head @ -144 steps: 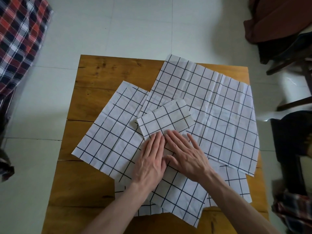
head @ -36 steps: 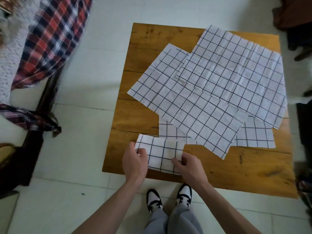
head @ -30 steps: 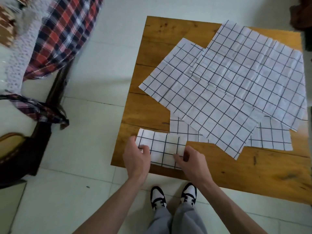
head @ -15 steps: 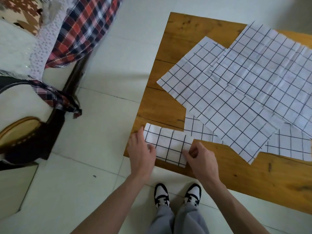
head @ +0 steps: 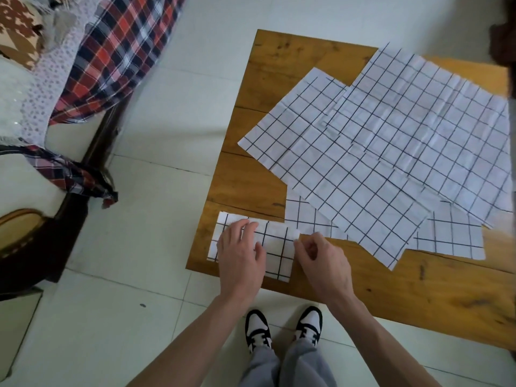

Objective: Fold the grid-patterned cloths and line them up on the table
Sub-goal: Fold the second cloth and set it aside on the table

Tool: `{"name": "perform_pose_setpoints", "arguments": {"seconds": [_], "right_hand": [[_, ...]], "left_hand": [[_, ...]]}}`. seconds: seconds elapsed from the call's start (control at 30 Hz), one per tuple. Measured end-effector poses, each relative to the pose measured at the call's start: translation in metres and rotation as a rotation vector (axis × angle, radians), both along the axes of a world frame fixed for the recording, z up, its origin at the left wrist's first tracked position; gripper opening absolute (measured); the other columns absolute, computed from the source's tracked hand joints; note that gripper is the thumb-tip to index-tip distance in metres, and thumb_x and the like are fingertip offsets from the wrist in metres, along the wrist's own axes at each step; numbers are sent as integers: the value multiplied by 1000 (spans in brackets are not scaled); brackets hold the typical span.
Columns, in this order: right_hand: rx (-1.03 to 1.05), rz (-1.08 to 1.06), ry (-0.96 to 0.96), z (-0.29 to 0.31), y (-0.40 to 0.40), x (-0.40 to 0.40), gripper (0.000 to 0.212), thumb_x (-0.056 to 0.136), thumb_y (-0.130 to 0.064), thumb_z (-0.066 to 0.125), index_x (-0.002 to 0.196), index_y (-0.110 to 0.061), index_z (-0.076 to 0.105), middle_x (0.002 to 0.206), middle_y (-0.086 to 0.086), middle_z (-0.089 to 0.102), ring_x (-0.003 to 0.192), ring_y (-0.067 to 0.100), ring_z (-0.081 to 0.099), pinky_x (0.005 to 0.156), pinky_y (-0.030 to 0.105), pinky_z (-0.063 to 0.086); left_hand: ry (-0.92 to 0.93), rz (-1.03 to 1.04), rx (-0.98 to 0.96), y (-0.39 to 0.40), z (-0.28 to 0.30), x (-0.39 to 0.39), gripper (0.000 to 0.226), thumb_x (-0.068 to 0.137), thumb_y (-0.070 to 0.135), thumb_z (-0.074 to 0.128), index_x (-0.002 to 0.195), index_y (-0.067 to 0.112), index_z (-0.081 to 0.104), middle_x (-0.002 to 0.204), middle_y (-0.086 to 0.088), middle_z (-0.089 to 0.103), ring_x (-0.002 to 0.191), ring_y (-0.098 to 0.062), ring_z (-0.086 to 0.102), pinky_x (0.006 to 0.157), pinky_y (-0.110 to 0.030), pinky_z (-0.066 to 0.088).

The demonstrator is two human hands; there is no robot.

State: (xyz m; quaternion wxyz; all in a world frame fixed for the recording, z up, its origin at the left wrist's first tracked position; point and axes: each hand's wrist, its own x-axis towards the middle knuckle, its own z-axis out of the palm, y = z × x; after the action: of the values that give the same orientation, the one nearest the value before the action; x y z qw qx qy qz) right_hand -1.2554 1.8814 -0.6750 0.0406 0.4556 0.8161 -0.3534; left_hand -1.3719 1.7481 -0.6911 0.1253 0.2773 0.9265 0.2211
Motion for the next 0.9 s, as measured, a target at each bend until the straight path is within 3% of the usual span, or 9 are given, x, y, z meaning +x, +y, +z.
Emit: {"name": "perform_pose_setpoints", "arguments": {"seconds": [0.13, 0.33, 0.47, 0.6, 0.77, 0.83, 0.9], "right_hand": [[44, -94, 28, 17, 25, 14, 23, 105, -47, 52, 90, -30, 56, 69, -10, 60, 59, 6, 56, 51, 16, 36], [117, -191, 51, 23, 83, 41, 18, 105, -45, 52, 110, -30, 60, 89, -15, 64, 76, 1, 62, 64, 26, 56], [171, -233, 70, 23, 119, 60, 25, 105, -41, 54, 122, -24, 63, 98, -13, 62, 90, 7, 59, 69, 21, 46], [215, -226, 45, 14, 160, 73, 35, 106, -39, 52, 133, -19, 61, 120, -4, 62, 114, 16, 55, 95, 33, 51], [301, -210, -12, 0, 220, 88, 51, 107, -42, 44, 150, -15, 48, 152, 6, 50, 142, 25, 44, 117, 43, 40], [274, -166, -78, -3, 242, 94, 59, 109, -46, 37, 160, -16, 34, 168, 7, 33, 157, 25, 25, 127, 46, 25], [238, -99, -150, -6, 263, 99, 64, 111, -49, 29, 166, -19, 18, 175, 5, 8, 162, 21, -1, 128, 40, 3]], "left_hand": [[-31, -63, 21, 31, 6, 3, 39, 97, 22, 69, 135, 21, 61, 136, 3, 57, 128, -16, 51, 108, -33, 46], [-46, -161, 92, 88, 19, 12, 37, 97, 19, 67, 134, 20, 60, 134, 3, 58, 124, -15, 53, 106, -33, 46], [-82, -228, 91, 125, 22, 22, 37, 101, 23, 58, 138, 20, 57, 135, 4, 56, 127, -13, 50, 109, -33, 46], [-33, -308, 12, 166, 17, 28, 34, 102, 25, 54, 135, 22, 55, 135, 3, 53, 129, -15, 49, 112, -34, 44], [22, -370, -36, 217, 13, 42, 38, 102, 27, 50, 139, 21, 55, 138, 1, 54, 130, -17, 50, 113, -38, 45], [56, -397, -41, 239, 10, 48, 39, 100, 27, 50, 137, 18, 58, 136, -1, 58, 127, -19, 54, 113, -40, 46], [86, -419, -61, 261, 8, 53, 42, 99, 28, 50, 138, 16, 59, 137, -3, 60, 128, -20, 56, 113, -40, 45]]}}
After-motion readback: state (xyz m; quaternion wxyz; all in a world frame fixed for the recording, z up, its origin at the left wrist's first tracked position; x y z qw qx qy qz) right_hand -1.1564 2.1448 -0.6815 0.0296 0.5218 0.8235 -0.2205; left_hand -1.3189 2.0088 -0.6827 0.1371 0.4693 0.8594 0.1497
